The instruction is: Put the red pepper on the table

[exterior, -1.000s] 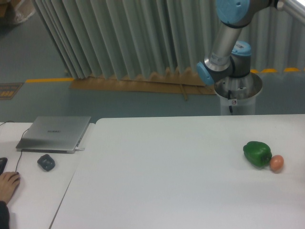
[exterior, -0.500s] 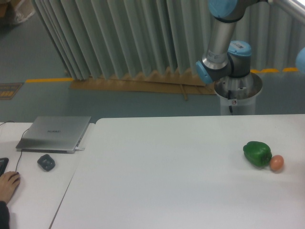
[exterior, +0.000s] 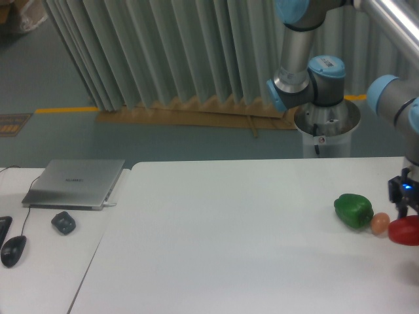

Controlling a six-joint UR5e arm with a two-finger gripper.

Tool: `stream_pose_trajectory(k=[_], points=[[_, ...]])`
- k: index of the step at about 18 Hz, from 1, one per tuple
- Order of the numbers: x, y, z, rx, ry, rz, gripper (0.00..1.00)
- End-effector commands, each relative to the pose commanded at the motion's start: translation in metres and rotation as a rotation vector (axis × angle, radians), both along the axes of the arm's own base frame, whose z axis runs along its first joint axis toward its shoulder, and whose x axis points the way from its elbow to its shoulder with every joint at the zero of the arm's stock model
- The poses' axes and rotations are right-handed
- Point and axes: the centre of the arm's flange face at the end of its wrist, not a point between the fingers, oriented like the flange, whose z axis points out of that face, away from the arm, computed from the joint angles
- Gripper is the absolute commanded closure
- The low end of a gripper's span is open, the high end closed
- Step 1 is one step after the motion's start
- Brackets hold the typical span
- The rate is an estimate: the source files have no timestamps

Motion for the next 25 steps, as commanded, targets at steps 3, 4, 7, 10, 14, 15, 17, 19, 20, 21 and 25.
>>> stream_pose_trajectory(k=[3,4,7,10,14,15,17,19,20,21,25], points=[[0.006,0.015,-0.014,0.013,0.031,-0.011,0.61],[0.008,0.014,-0.018,0.006,0.044,-0.012,0.61],[0.017,0.019,-0.040,-0.064,0.114,-0.026,0.61],[0.025,0.029,-0.044,-0.056,0.131,-0.005,0.61],[0.029,0.039,-0.052,-0.053,0.128,0.010,0.61],[0.033,0.042,-0.053,-0.053,0.128,0.002,0.61],[0.037,0.044,-0.055,-0.057,0.124,-0.008,0.61],[0.049,0.052,-0.067,-0.071,0.110,-0.027,0.61],[0.054,0.055,-0.070,-0.073,0.106,-0.032,0.60],[0.055,0.054,-0.072,-0.078,0.102,-0.036,0.57],[0.057,0.053,-0.073,-0.081,0.100,-0.042,0.10]])
